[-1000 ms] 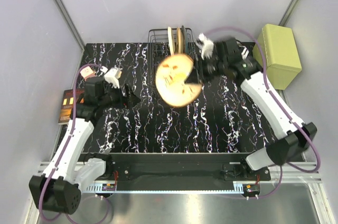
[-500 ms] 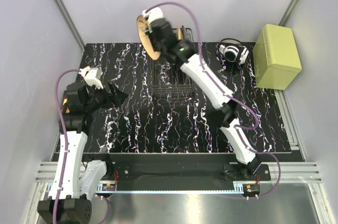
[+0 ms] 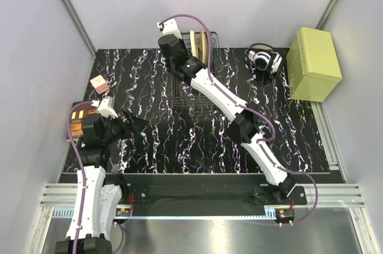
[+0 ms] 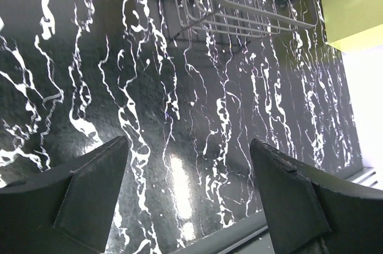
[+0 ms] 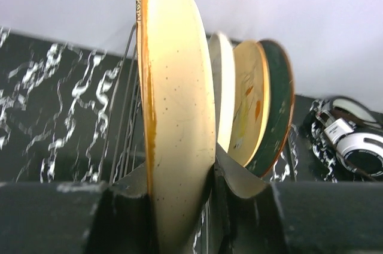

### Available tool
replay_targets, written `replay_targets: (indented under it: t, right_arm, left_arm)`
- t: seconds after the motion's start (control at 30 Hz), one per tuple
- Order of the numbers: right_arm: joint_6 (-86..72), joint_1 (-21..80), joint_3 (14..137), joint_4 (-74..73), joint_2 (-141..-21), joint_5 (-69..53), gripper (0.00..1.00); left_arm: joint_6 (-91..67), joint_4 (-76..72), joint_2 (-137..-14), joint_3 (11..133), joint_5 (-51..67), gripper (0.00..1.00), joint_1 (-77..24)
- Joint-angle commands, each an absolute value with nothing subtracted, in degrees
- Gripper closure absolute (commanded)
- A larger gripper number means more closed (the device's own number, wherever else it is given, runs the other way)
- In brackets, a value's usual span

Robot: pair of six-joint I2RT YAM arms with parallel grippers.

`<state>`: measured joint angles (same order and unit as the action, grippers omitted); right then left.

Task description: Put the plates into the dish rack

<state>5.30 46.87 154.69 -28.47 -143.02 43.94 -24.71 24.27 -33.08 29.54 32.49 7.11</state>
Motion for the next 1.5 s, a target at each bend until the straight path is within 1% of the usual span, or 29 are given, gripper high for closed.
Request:
replay_targets:
  t: [0.0,0.2,0.4,0.67,1.0,1.47]
  right_arm:
    - [9.31,47.46,159.52,-11.35,-143.08,52.46,1.0]
    - [11.33,47.02,159.87,-8.45,-147.39,55.55,1.0]
    - [14.23,45.79,159.26,-4.23,-148.89,53.79,1.0]
    - [15.82,43.6,158.03,-2.99,-149.5,55.02,1.0]
    - [18.89,42.98,156.36,-1.14,-150.29,56.51,1.0]
    - [18.81,42.01,154.6,-1.41,-153.46,55.99,1.0]
  left_arm:
    - [-27.42,19.6,-33.05,31.37,32.87,0.12,7.21]
    - [-26.98,20.04,-32.78,31.99,32.43,0.09,6.15]
    - [-26.54,18.98,-31.21,31.73,31.82,0.09,5.98]
    - [-26.37,18.98,-28.48,30.06,31.73,0.08,5.45]
    - [-26.28,18.37,-28.56,29.71,31.47,0.08,4.83]
    - [-26.45,18.02,-28.56,29.27,30.94,0.07,4.75]
